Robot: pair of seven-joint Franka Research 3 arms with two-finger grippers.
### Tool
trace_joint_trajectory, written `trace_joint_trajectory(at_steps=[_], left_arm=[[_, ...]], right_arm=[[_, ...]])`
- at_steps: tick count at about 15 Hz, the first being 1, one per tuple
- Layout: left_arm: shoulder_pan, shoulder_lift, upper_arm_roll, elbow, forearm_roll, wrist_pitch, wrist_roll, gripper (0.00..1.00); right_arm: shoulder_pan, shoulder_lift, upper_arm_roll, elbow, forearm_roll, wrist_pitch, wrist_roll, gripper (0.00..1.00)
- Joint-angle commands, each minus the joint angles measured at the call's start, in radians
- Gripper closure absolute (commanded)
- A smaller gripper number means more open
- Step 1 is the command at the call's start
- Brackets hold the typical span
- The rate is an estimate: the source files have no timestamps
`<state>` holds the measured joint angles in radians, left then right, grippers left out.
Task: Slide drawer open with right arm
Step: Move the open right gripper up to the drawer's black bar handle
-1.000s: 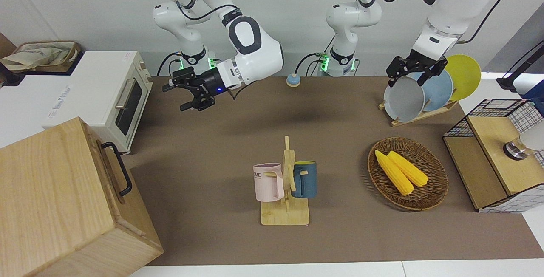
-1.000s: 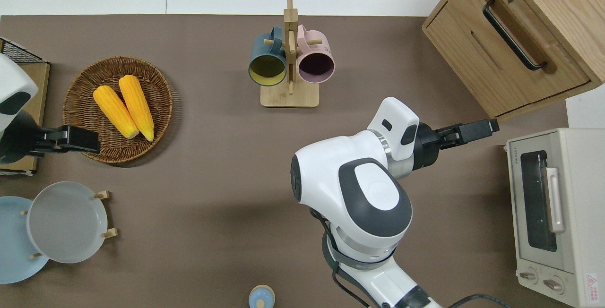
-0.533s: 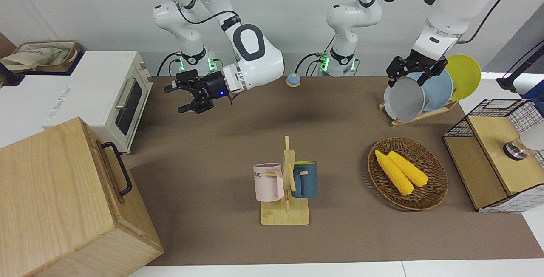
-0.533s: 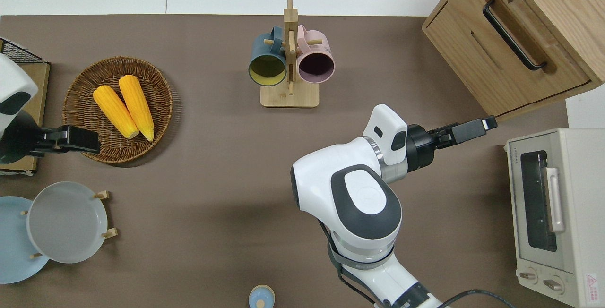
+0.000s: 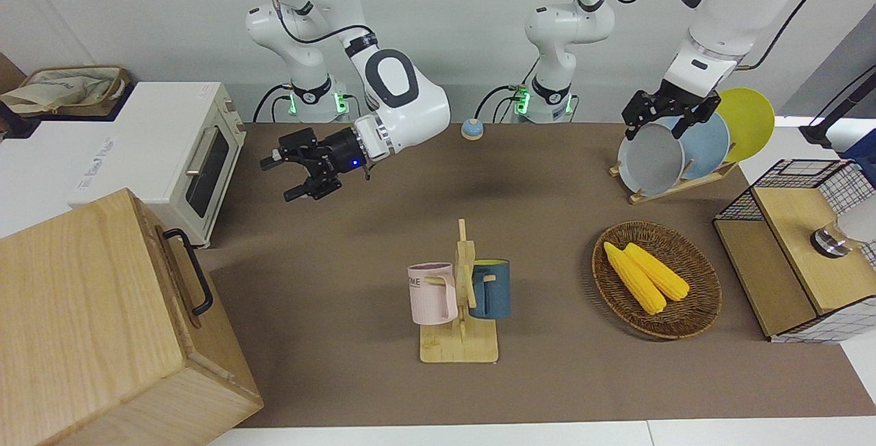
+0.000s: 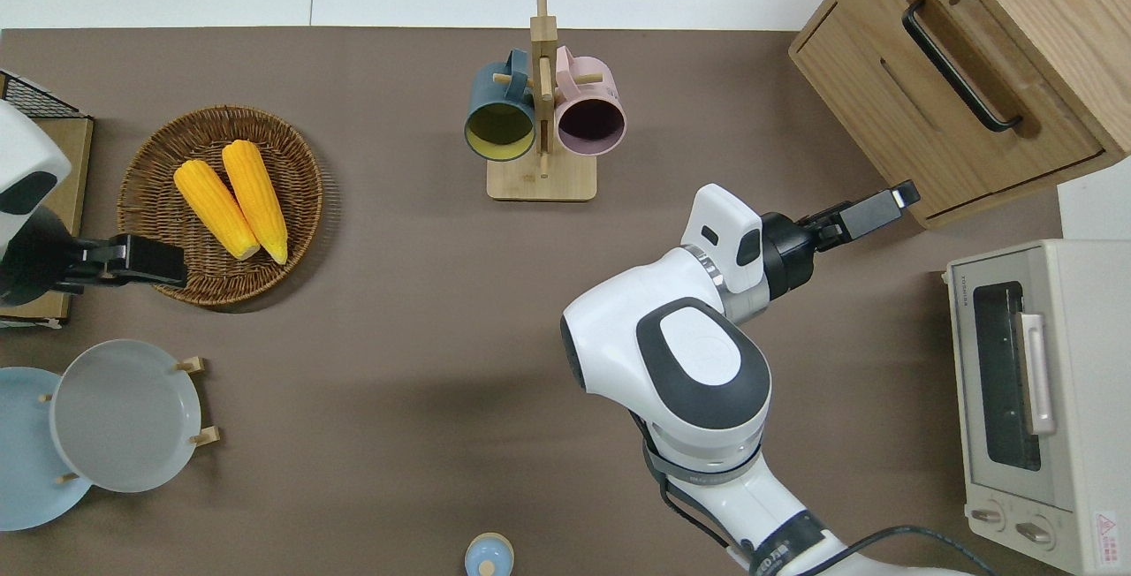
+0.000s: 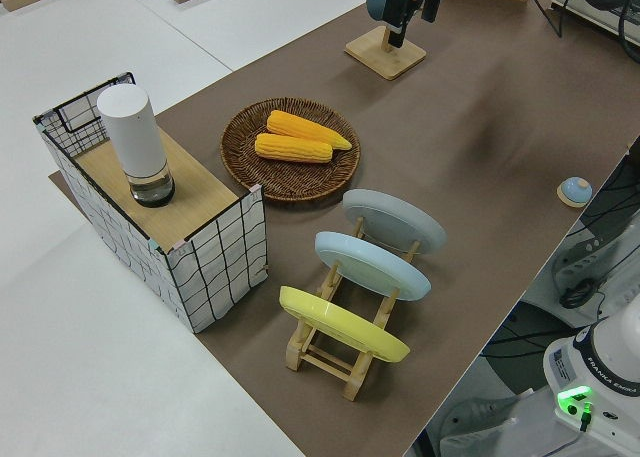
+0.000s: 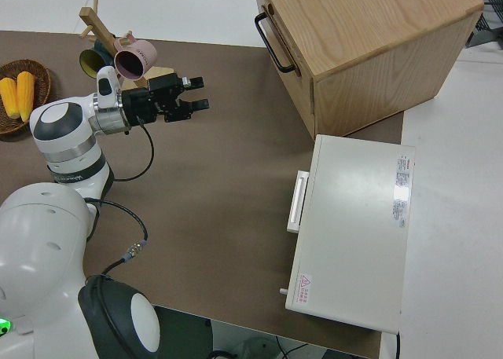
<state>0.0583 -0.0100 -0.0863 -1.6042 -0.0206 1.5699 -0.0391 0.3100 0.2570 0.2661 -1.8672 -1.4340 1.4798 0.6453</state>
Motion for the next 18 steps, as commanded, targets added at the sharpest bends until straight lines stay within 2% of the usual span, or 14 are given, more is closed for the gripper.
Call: trace_joint_trajectory(at_steps=[1, 4, 14, 18], left_arm=[[-0.005, -0.010, 0.005, -0.005, 0.011, -0.011, 0.007, 0.00], [-0.006, -0.010, 0.003, -0.005, 0.011, -0.011, 0.007, 0.00], [-0.005, -0.010, 0.005, -0.005, 0.011, -0.011, 0.007, 0.00], [-0.005, -0.010, 0.005, -0.005, 0.011, -0.011, 0.007, 0.00]], right_arm=[[-0.034, -0.009, 0.010, -0.082, -0.092, 0.054, 0.033, 0.028], [-0.046, -0.009, 0.009, -0.105, -0.120, 0.069, 0.033, 0.032], [-0.052, -0.009, 0.001, -0.102, -0.149, 0.057, 0.014, 0.030], [-0.052, -0.009, -0.027, -0.102, -0.180, 0.074, 0.002, 0.030]])
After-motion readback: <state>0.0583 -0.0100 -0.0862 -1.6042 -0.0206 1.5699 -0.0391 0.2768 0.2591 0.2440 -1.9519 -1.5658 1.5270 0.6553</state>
